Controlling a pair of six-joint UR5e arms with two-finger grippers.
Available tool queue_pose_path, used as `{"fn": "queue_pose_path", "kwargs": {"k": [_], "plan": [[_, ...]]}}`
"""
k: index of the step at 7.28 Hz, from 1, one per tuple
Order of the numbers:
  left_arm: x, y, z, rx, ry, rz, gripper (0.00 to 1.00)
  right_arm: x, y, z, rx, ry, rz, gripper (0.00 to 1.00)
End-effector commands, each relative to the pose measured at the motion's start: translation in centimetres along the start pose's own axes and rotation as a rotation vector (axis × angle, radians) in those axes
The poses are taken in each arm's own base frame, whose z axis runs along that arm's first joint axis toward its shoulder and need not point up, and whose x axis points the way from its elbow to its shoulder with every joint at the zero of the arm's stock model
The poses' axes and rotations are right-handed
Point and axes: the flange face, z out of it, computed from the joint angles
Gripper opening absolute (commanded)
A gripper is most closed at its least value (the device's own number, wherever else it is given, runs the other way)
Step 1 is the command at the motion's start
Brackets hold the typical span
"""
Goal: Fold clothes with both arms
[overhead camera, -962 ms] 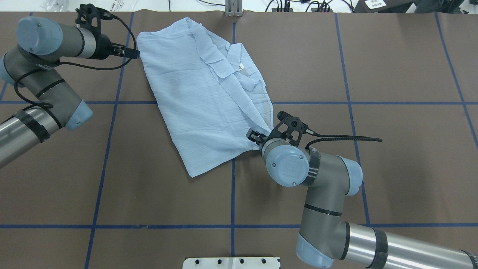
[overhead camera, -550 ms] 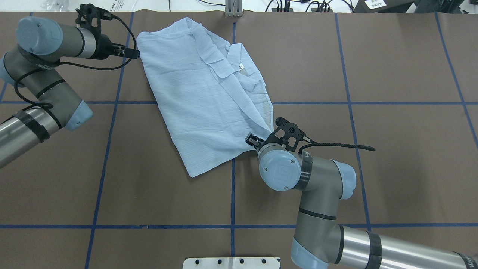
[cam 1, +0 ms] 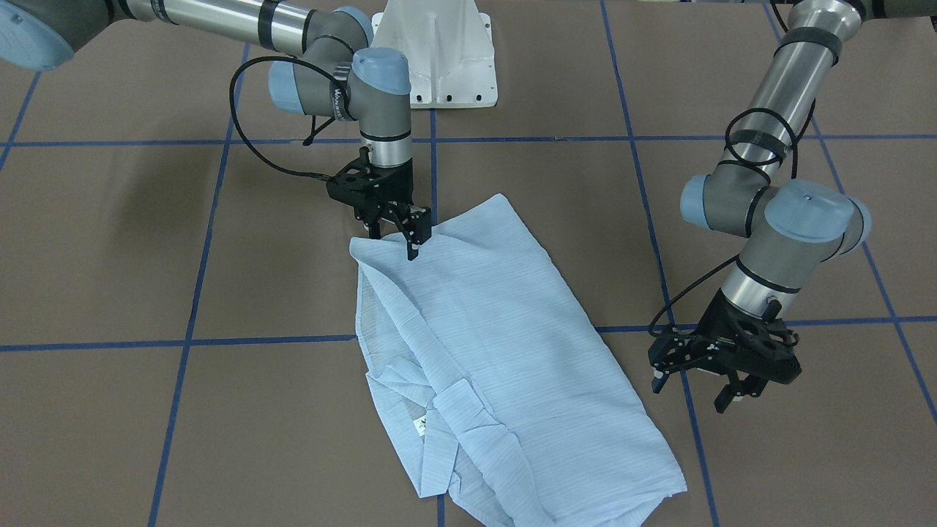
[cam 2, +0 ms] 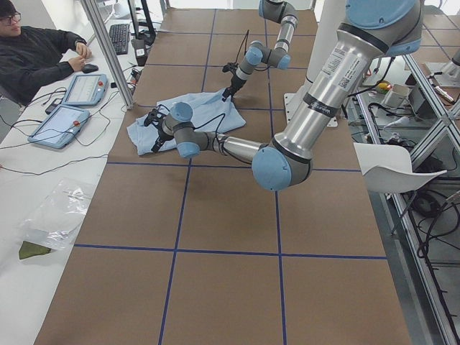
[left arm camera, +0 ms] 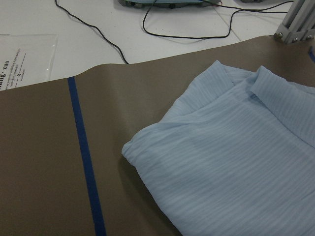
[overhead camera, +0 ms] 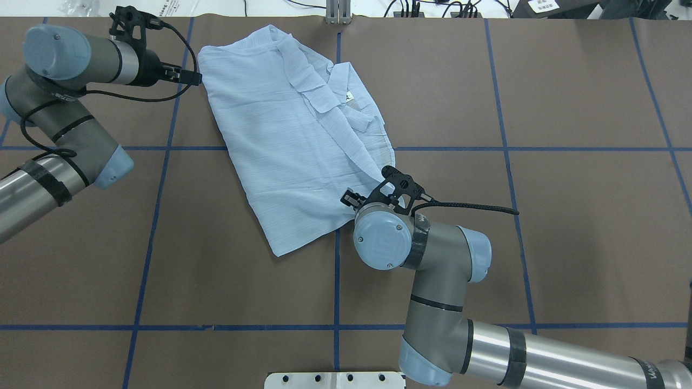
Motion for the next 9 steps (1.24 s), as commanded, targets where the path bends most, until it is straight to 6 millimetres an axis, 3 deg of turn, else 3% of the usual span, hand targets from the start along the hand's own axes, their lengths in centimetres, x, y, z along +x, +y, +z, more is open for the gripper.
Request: {"fn": "queue_pose_path", "kwargs": {"k": [1,7,8,9], "plan": [[0.0,0.1,0.1,-0.001,0.000,-0.002,1.00,-0.3,0.1,-0.1,0.000,-0.005,0.016,0.00],[0.0,0.7,-0.1,-0.005,0.003,-0.003,1.00,-1.3,-0.5,-0.7,0.002,-0.021,0.023,0.00],[0.5,0.4,-0.4,0.003,0.012,-0.034,1.00,-1.9,-1.1,-1.3,0.003,-0.035,0.029,0.00],[3.2,0.8,-1.1,0.010,0.054,-0.072,1.00,-2.2,-1.1,-1.9,0.000,-0.046,0.034,0.00]]}}
